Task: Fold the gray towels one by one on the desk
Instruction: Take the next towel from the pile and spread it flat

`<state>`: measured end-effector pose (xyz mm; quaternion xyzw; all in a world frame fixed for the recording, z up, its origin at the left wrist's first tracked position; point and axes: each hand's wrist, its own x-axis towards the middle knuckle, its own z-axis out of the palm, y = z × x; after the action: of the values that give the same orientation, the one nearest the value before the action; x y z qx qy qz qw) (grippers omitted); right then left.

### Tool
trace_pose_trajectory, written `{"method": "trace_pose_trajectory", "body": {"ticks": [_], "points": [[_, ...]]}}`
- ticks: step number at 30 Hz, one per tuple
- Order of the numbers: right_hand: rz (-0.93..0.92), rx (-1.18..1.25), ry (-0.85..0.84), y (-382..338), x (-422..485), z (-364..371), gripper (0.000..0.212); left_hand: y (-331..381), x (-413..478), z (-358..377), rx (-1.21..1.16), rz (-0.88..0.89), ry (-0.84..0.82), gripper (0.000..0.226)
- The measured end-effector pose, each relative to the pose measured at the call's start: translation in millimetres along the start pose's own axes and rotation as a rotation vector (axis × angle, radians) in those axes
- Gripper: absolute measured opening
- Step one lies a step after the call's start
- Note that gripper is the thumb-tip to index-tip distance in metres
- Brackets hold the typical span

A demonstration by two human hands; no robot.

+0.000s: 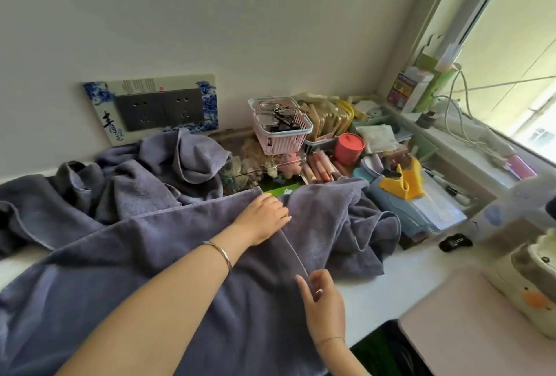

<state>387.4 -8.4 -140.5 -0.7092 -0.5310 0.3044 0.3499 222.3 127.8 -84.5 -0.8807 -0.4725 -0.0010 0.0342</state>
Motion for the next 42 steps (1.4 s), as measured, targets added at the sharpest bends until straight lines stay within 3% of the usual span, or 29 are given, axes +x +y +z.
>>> {"method": "trace_pose_trajectory", "body": {"ticks": [4,10,14,18,21,26,29,32,36,39,42], "points": [[-0.097,0.024,-0.016,4,7,-3,0.030,-20,12,12,0.063,0.086,0.057,0.051],[-0.145,0.263,-0.071,-10,27,-30,0.034,-22,30,-14,-0.323,-0.133,0.233,0.063],[-0.152,0.387,0.029,-29,48,-71,0.035,-1,83,-75,-0.388,0.024,0.350,0.039],[-0.127,0.487,0.199,-32,79,-124,0.028,22,136,-104,-0.369,0.120,0.400,0.034],[-0.092,0.397,0.225,-12,102,-143,0.031,39,166,-80,-0.349,0.095,0.374,0.035],[-0.037,0.184,0.221,22,128,-138,0.027,55,163,-10,-0.246,-0.061,0.139,0.049],[-0.035,-0.018,0.362,29,128,-137,0.015,59,132,10,-0.313,-0.088,0.203,0.069],[-0.288,-0.209,0.461,19,114,-119,0.034,59,76,23,-0.383,-0.138,0.339,0.066],[-0.574,-0.305,0.208,-12,79,-57,0.037,48,-26,57,-0.383,-0.383,0.315,0.063],[-0.782,-0.366,-0.047,-29,53,3,0.042,25,-110,83,-0.352,-0.652,0.205,0.065],[-0.868,-0.449,-0.214,-52,44,55,0.043,-5,-187,91,-0.325,-0.888,0.112,0.070]]}}
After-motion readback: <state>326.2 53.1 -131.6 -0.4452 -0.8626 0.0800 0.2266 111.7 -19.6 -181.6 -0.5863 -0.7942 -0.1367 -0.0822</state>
